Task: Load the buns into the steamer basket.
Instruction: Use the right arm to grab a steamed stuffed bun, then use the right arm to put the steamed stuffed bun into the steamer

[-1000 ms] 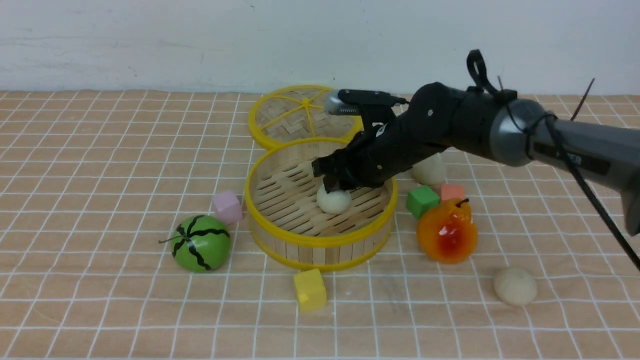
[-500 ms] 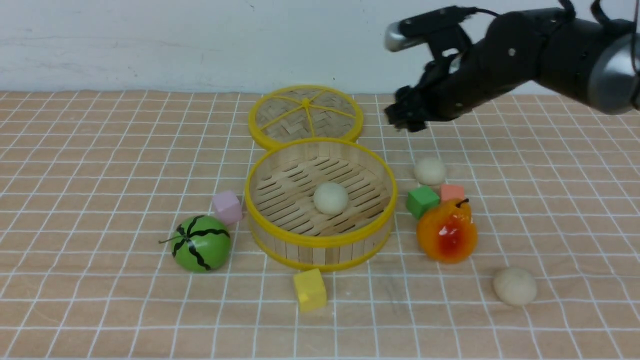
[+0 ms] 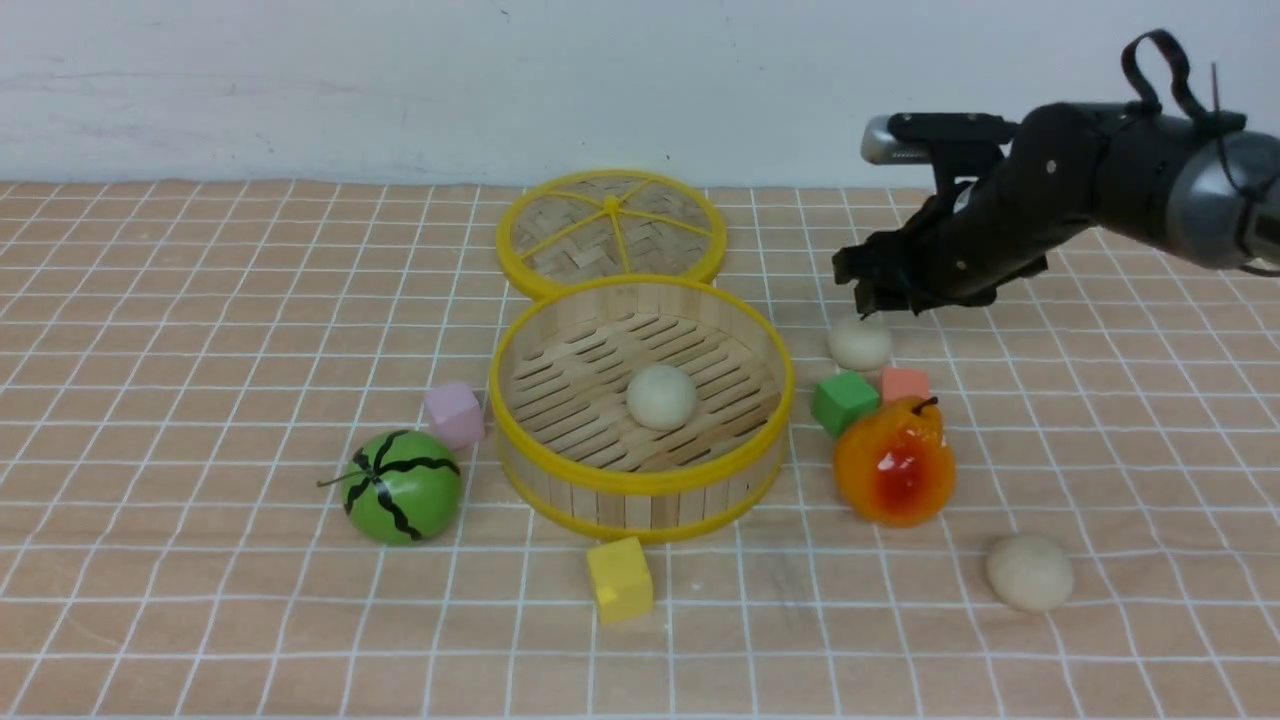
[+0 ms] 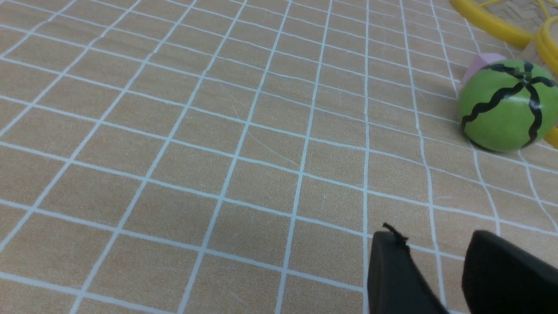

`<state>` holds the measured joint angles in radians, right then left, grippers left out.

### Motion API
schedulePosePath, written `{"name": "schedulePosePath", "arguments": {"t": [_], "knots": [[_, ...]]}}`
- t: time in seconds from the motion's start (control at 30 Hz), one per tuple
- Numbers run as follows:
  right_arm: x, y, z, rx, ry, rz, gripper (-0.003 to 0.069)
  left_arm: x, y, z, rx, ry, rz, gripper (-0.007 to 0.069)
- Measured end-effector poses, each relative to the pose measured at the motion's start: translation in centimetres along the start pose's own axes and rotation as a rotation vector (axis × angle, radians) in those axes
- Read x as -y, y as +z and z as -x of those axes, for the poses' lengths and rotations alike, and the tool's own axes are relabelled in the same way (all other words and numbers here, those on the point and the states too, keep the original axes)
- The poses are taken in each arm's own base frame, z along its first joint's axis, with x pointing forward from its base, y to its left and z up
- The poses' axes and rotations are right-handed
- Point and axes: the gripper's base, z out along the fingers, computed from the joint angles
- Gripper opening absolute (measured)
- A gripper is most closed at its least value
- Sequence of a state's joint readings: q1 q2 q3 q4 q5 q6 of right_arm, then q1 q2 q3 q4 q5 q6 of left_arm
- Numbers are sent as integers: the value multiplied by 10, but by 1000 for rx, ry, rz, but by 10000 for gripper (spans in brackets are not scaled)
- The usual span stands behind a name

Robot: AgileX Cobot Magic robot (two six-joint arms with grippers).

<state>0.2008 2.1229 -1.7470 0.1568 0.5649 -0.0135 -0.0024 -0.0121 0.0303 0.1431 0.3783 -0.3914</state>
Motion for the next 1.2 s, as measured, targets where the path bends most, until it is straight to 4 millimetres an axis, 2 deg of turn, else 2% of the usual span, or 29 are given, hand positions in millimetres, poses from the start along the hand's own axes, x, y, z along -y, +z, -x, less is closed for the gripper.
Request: {"name": "schedulePosePath", "arguments": {"t": [0.4, 0.6, 0.67, 0.7, 0.77, 0.83, 1.03, 1.17, 1.2], "knots": [[9, 40, -8, 92, 18, -16, 366, 0, 0, 0, 0, 0, 0, 238], [20, 55, -14, 93, 39, -32, 279, 0, 0, 0, 0, 0, 0, 238], [21, 57, -15, 97, 40, -34, 180, 0, 0, 0, 0, 0, 0, 238], [21, 57, -15, 98, 40, -34, 171, 0, 0, 0, 0, 0, 0, 238], [20, 57, -15, 107, 48, -31, 61, 0, 0, 0, 0, 0, 0, 238], [20, 57, -14, 110, 54, -29, 11, 0, 0, 0, 0, 0, 0, 238], [17, 46, -7, 133, 96, -7, 0, 0, 0, 0, 0, 0, 0, 238], [-1, 5, 20, 231, 111, 40, 0, 0, 0, 0, 0, 0, 0, 238], [-4, 1, 22, 239, 108, 45, 0, 0, 0, 0, 0, 0, 0, 238]]}}
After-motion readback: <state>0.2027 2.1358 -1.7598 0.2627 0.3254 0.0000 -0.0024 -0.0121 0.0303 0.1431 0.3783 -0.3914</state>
